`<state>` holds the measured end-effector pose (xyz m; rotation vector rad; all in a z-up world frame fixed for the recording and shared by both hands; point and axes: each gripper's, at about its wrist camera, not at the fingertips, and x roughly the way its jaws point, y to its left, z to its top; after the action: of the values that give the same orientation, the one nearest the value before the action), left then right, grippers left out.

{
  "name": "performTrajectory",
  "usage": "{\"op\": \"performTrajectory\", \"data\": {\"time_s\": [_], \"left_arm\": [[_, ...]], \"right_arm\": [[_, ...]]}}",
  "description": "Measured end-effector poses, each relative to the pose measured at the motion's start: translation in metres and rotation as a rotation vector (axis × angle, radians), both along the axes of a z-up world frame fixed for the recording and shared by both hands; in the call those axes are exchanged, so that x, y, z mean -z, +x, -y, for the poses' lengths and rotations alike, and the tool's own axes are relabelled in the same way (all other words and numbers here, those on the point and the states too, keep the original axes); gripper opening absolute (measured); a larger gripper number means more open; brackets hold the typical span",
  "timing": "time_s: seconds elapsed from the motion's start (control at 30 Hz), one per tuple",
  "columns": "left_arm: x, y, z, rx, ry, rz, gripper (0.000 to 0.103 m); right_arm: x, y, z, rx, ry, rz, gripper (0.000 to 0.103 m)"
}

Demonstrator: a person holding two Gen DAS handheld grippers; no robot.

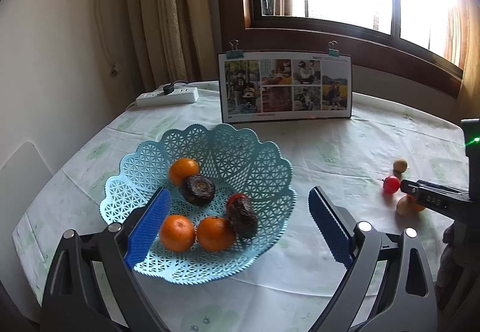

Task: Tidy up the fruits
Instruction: 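Grasp the large orange with right while left moves back toward the fruit, then grasp the small brown fruit with the left gripper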

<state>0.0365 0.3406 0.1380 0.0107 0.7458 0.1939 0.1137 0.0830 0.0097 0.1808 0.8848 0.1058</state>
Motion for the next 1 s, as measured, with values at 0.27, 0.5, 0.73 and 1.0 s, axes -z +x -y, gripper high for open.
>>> {"op": "performTrajectory", "data": {"time_s": [0.27,0.5,0.73,1.0], "left_arm": [[0.001,0.001,0.024,0.051,0.013,-0.007,0.094],[0.004,0.008,0.057,0.128,0.023,-0.022,0.094],[0.015,0.021,0.099,0.214,0.018,-0.057,0.094],[0.034,0.037,0.148,0.365,-0.019,-0.117,0.092]], "right_arm": [[-0.004,-0.015,0.008,-0.033,0.012,0.009,0.040],[-0.022,-0.039,0.040,0.019,-0.002,0.079,0.040],[-0.022,-0.046,0.066,0.064,-0.008,0.091,0.040],[-0.020,-0.046,0.076,0.084,0.020,0.101,0.040]]}}
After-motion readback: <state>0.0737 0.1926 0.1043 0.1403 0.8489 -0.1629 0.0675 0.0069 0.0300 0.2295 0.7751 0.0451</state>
